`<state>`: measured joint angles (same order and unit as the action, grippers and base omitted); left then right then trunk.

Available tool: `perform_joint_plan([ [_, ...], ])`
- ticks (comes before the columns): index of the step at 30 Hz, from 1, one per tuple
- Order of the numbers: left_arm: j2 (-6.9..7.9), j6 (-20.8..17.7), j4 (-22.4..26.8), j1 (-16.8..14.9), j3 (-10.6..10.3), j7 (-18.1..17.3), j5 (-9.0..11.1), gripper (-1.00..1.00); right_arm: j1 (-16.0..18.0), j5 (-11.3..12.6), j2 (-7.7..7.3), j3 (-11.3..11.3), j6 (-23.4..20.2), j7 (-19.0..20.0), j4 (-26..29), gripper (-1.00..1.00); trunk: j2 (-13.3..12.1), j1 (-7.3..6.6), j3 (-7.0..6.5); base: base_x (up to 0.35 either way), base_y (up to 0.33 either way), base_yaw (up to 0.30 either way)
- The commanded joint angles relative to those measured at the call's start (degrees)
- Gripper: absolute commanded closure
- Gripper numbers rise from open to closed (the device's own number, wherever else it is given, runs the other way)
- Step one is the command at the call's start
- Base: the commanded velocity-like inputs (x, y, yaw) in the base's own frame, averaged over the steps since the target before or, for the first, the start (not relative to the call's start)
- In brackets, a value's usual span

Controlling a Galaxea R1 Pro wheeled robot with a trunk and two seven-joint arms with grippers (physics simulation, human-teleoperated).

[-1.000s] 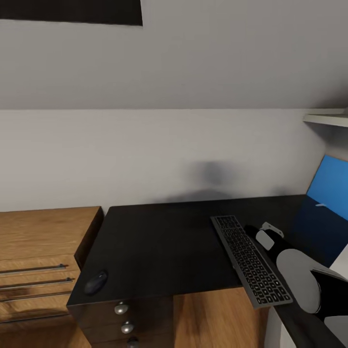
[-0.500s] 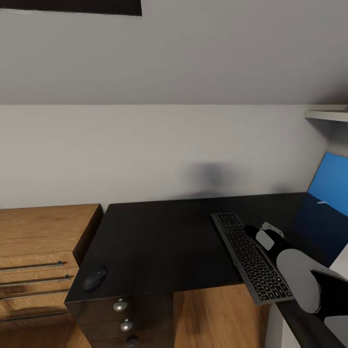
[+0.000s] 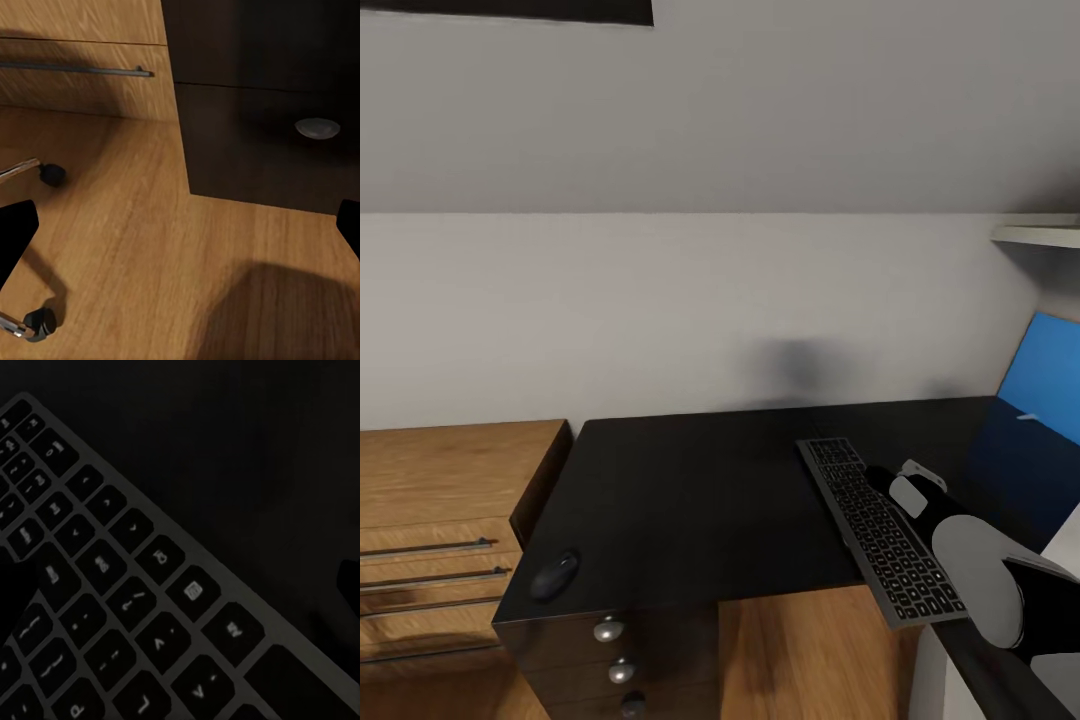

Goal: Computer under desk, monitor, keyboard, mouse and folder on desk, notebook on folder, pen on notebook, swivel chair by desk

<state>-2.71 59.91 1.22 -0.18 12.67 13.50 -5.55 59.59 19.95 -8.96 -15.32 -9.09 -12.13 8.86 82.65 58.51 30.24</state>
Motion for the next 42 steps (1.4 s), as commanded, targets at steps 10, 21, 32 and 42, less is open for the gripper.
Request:
perform_joint_plan([
  [10,-0.01,0.1,0.0,0.0,0.3,0.5,-0.6,-1.00,0.0,0.4,-0.01,0.2,-0.3,-0.3,0.1,-1.00,0.0,0.00,0.06,0.000,0.000,0.000],
  [21,-0.01,0.1,0.0,0.0,0.3,0.5,-0.6,-1.00,0.0,0.4,-0.18,0.2,-0.3,-0.3,0.1,-1.00,0.0,0.00,0.06,0.000,0.000,0.000],
  [32,-0.01,0.1,0.0,0.0,0.3,0.5,-0.6,-1.00,0.0,0.5,-0.35,0.1,-0.4,-0.3,0.0,-1.00,4.4,2.41,2.03,0.000,0.000,0.000],
  [42,-0.01,0.1,0.0,0.0,0.3,0.5,-0.6,-1.00,0.0,3.2,-0.36,0.2,-2.3,-0.3,0.0,-1.00,6.8,3.73,3.11,0.000,0.000,0.000],
])
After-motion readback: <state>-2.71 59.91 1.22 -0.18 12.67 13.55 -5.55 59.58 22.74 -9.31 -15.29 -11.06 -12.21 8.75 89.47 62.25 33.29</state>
